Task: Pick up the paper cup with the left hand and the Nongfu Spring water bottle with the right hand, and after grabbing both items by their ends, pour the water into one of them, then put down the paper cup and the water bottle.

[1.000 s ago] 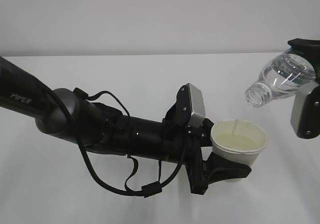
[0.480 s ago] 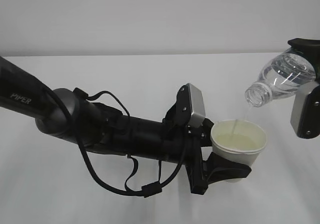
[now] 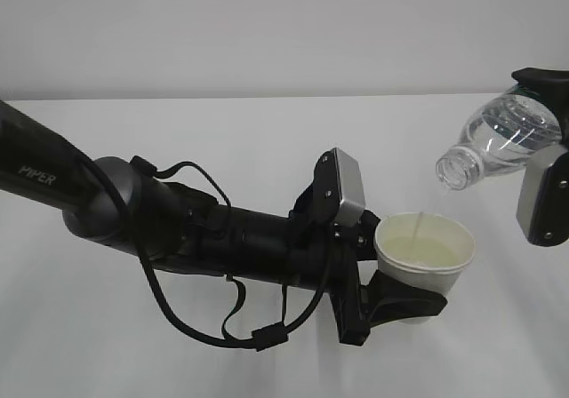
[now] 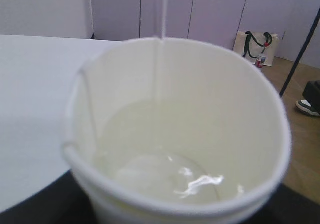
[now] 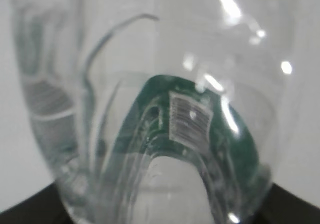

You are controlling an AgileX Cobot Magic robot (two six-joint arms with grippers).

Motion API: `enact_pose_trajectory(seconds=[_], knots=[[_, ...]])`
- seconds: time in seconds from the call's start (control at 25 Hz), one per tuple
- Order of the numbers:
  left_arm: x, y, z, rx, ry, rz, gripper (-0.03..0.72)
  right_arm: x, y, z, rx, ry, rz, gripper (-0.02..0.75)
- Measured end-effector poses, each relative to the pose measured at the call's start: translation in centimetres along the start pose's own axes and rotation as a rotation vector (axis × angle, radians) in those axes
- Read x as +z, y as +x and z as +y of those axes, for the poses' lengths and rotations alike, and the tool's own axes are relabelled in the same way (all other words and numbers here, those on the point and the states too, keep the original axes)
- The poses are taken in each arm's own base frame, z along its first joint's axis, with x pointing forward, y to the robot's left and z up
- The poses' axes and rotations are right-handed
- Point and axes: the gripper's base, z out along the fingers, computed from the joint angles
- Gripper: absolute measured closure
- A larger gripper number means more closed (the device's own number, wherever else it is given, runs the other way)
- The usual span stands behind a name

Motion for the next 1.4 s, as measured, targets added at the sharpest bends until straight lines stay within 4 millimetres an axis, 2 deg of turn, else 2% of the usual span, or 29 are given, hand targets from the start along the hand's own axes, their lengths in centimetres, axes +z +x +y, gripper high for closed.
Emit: enact_pose_trajectory(seconds=[0.68, 1.4], knots=[[0.00, -0.06, 0.09, -0.007, -0.010, -0.007, 0.225, 0.00, 0.00, 0.00, 0.018, 0.000, 0.000, 0.303], [0.00, -0.06, 0.16, 0.013, -0.017, -0.006, 0.226, 0.00, 0.00, -0.01, 0.232, 0.002, 0.000, 0.303]])
